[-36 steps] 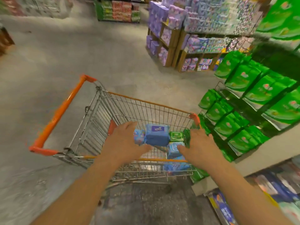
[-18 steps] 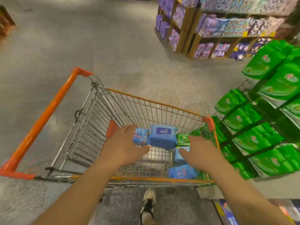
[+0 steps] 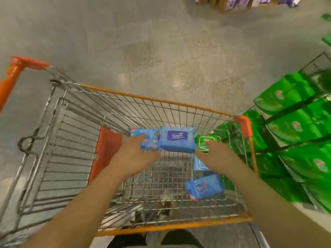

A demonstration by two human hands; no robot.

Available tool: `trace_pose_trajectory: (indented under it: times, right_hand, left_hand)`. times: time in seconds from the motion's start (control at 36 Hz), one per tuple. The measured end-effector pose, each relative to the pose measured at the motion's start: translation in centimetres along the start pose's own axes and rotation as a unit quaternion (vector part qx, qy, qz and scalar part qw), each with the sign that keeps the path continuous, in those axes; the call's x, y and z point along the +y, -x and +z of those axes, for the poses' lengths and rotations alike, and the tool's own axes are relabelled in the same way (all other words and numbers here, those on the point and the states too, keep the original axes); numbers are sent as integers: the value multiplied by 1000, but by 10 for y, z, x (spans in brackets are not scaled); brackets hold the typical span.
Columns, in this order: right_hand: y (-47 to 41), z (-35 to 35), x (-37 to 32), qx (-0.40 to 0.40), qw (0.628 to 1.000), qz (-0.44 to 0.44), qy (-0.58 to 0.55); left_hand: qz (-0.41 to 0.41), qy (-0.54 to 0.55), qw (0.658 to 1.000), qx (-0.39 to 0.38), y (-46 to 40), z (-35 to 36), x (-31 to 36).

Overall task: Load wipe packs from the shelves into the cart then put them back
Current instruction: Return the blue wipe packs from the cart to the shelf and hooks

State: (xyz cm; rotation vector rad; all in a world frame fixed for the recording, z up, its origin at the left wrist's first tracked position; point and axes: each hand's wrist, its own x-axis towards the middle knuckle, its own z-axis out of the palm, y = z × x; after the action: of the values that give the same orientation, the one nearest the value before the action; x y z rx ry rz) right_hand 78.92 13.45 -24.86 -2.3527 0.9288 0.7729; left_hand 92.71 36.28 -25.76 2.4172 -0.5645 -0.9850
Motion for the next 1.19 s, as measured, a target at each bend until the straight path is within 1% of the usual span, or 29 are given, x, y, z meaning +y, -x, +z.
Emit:
trace_pose_trajectory:
  times: [0.11,0.19,0.28,0.33,0.39,0.47,0.53,0.58,0.64,0.69,0.75,0.83,0.86,0.94,1.0,1.08,1.19]
  right_hand:
    - [-38,16,11,-6,999,28,-46]
    - [-70,33,17,-5,993,60,-106]
    - [-108,53,23,8,979,89,-181]
    - [-131,66,26,25,972,104,-208]
    - [-151,80,28,47,959,110,-258]
    - [-178,99,30,87,936,119,-320]
    - [-194,110,31,94,919,122,-362]
    - [-206,118,31,87,903,135,-398]
    - [-215,125,31,77,894,145,-418]
    - [-223,129,30,69,886,147,-435]
    - [-228,130,29,54,879,149,-450]
    - [-232,131,26,27,881,153,-446]
    - [-233,132,26,20,881,152,-448]
    - [-236,139,30,5,879,151,-453]
    - [-236,143,33,-11,865,155,-477]
    - [-235,149,30,-37,830,155,-534]
    - [-241,159,36,-37,813,142,-563]
  left_hand:
    - [-51,75,996,-26,-39,18,-6]
    - [-109,134,984,-42,-74,38,-17]
    - [-147,188,970,-42,-110,58,-31]
    - [-184,247,950,-41,-132,70,-39]
    - [-214,330,918,-43,-154,86,-47]
    - [-207,386,898,-42,-182,108,-50]
    - [-204,407,889,-46,-198,121,-51]
    - [-199,432,877,-68,-211,131,-50]
    - [-206,434,873,-79,-226,143,-57]
    - [-236,423,873,-65,-242,157,-68]
    - [-246,425,869,-58,-253,165,-74]
    - [-253,435,862,-68,-246,157,-56]
    - [-247,445,857,-81,-243,154,-49]
    - [-243,462,848,-90,-246,160,-49]
    - [-243,456,852,-86,-247,164,-51]
    - [-247,458,850,-86,-253,174,-60]
    - [-253,456,850,-78,-261,186,-70]
